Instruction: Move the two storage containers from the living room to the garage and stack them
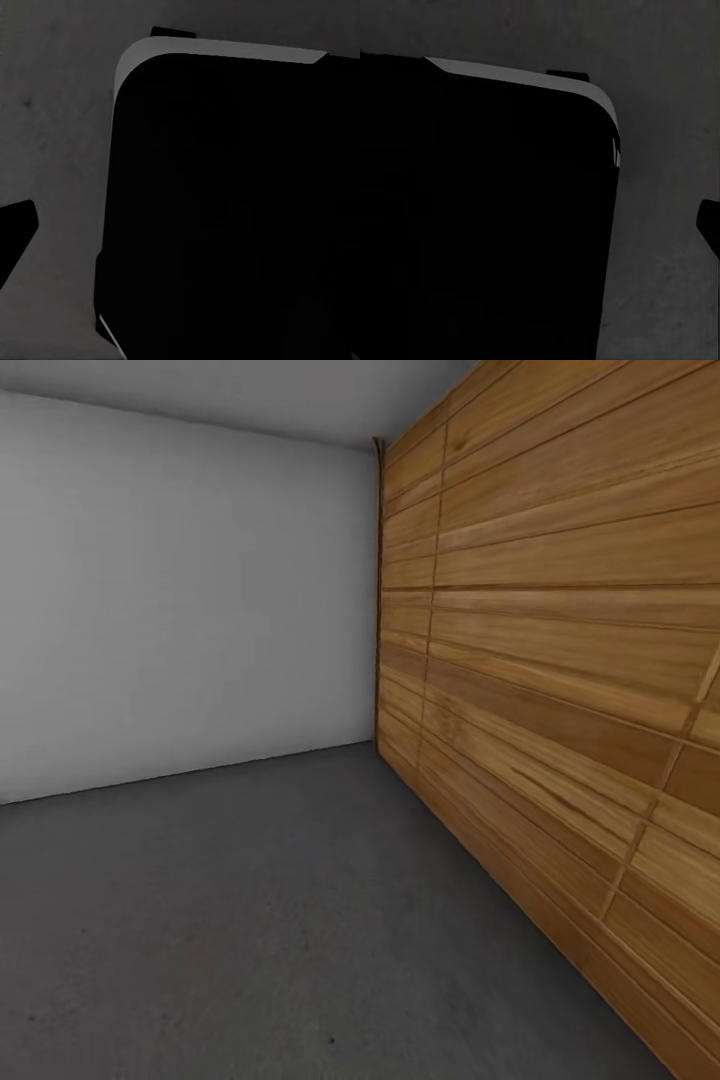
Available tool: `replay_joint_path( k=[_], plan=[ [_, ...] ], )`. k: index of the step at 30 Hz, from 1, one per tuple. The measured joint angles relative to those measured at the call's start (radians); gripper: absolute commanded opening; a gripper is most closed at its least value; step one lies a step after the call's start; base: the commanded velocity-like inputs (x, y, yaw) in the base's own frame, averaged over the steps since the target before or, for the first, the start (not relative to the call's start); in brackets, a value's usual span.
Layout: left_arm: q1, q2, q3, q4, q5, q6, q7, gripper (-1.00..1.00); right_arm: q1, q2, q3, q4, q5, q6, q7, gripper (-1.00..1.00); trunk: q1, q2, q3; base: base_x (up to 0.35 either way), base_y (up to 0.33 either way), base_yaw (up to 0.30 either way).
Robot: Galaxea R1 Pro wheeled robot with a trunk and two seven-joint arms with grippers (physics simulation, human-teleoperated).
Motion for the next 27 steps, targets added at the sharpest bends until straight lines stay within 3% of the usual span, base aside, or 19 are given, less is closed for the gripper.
replay_joint_path(
  k=[27],
  plan=[
    [0.0, 0.0, 0.0, 0.0, 0.0, 0.0, 0.0, 1.0, 0.0, 0.0, 0.0, 0.0, 0.001, -0.001, 0.0, 1.0, 0.0, 0.0, 0.0, 0.0, 0.0, 0.279]
  ],
)
